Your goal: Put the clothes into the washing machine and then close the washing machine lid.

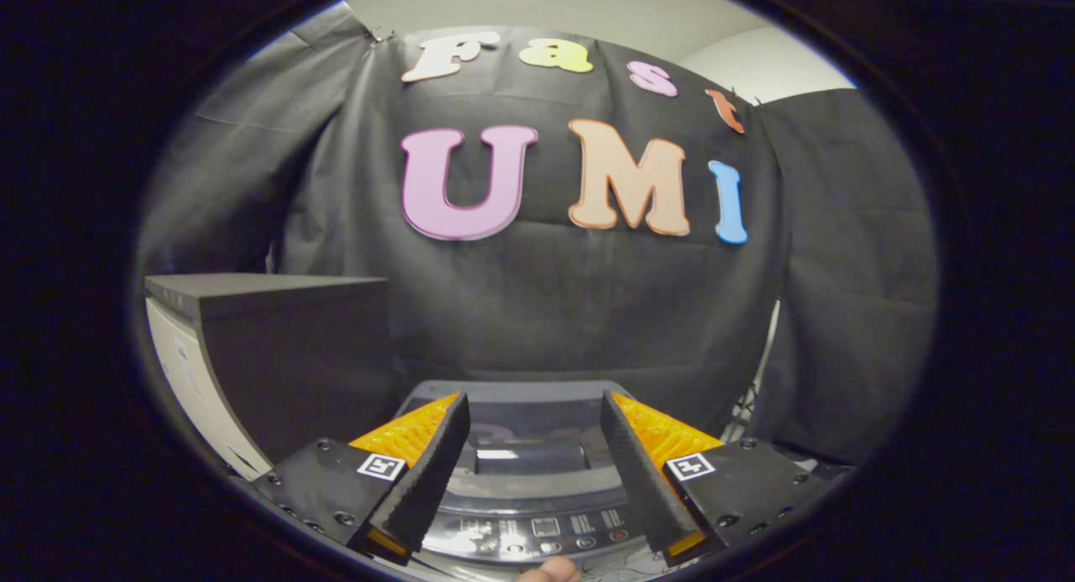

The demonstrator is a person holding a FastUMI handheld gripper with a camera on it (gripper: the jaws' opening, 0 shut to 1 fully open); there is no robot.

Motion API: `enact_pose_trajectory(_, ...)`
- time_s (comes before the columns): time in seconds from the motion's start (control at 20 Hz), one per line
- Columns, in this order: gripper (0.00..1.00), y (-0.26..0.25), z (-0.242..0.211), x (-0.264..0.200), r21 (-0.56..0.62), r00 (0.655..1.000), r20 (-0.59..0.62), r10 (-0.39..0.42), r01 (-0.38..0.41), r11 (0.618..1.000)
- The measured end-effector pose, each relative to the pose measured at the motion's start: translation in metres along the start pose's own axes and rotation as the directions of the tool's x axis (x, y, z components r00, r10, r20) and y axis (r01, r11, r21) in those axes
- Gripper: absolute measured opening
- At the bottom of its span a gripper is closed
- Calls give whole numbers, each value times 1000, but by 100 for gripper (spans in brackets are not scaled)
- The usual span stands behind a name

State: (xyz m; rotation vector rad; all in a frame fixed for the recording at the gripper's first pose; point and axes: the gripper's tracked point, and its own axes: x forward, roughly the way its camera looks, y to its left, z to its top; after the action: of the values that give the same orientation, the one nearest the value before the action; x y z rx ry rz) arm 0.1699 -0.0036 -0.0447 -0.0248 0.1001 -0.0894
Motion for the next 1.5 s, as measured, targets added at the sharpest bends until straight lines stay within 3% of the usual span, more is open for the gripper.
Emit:
enact_pose_trajectory(0.25, 97, 17, -9, -31, 13, 997, 20, 69, -69, 998)
enact_pose_trajectory(0.6, 97, -9, -13, -54, 68, 998, 57, 34, -38, 997)
enact_pose_trajectory(0.85, 97, -31, -19, -68, 1, 998, 56, 16, -16, 1000)
enact_pose_trajectory(1.1, 97, -53, -6, -88, 96, 988, 148, -46, 32, 995)
enact_pose_trajectory(1.5, 97, -46, 12, -90, 80, 981, 193, 8, -24, 996)
